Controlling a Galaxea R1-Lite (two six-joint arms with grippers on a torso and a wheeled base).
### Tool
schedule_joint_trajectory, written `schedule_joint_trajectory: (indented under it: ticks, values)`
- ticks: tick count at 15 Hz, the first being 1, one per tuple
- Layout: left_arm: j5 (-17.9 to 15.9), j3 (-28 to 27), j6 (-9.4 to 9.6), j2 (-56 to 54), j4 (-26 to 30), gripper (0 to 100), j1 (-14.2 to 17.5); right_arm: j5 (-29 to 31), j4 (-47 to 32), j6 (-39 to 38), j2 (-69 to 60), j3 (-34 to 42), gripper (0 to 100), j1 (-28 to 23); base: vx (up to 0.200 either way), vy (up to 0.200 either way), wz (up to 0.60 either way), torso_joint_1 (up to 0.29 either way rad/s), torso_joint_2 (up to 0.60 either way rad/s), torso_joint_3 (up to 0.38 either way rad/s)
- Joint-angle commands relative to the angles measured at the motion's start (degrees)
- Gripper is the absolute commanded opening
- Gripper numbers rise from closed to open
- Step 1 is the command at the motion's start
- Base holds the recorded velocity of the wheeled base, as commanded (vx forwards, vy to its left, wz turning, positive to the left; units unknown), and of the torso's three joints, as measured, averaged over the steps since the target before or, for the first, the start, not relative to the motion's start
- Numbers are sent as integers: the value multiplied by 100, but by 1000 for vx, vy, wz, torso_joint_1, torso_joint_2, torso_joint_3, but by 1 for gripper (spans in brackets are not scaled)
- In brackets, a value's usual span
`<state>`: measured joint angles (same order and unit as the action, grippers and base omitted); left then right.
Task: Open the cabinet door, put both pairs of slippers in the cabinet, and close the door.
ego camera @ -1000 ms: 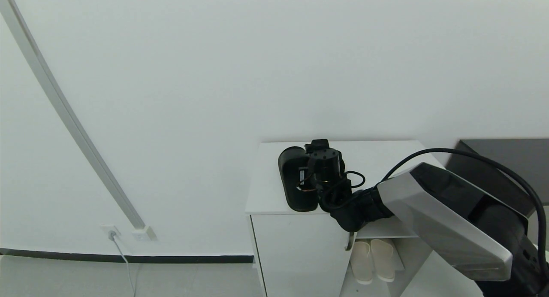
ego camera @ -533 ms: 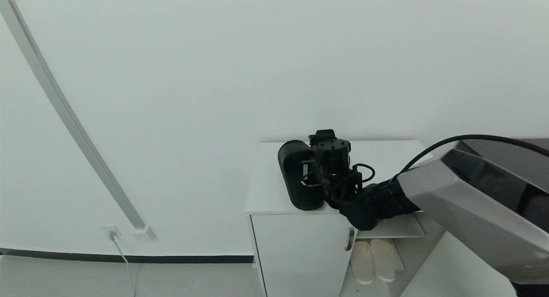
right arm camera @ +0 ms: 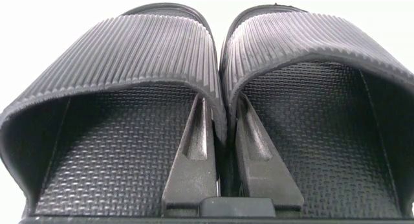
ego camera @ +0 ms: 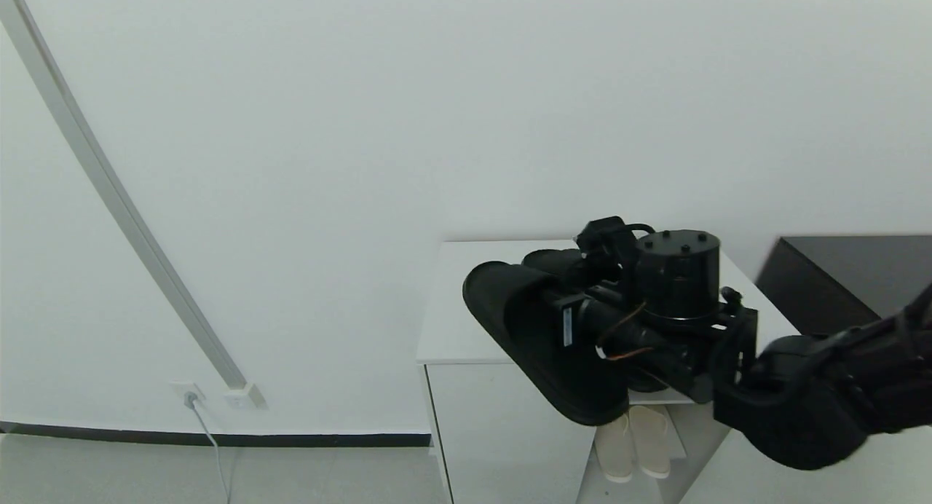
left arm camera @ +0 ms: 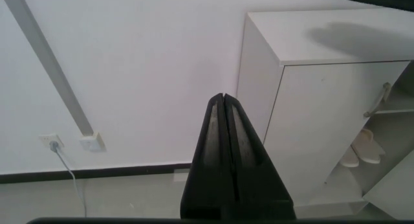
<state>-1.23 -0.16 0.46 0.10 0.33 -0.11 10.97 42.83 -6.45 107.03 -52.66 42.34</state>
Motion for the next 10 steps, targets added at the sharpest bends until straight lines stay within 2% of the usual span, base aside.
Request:
schedule_joint_trajectory:
  ticks: [1, 7, 10]
  values:
    - [0, -2, -2, -1, 2, 0, 2, -438, -2, 170, -965, 766, 0, 38, 0, 0, 0, 0, 0, 0]
    - [0, -2, -11, -1, 2, 0, 2, -508, -160, 267, -1185, 960, 0, 38, 0, 0, 0, 0, 0, 0]
    - [0, -2, -20, -1, 2, 0, -7, -763, -187, 267, -1405, 1083, 0, 29, 0, 0, 0, 0, 0, 0]
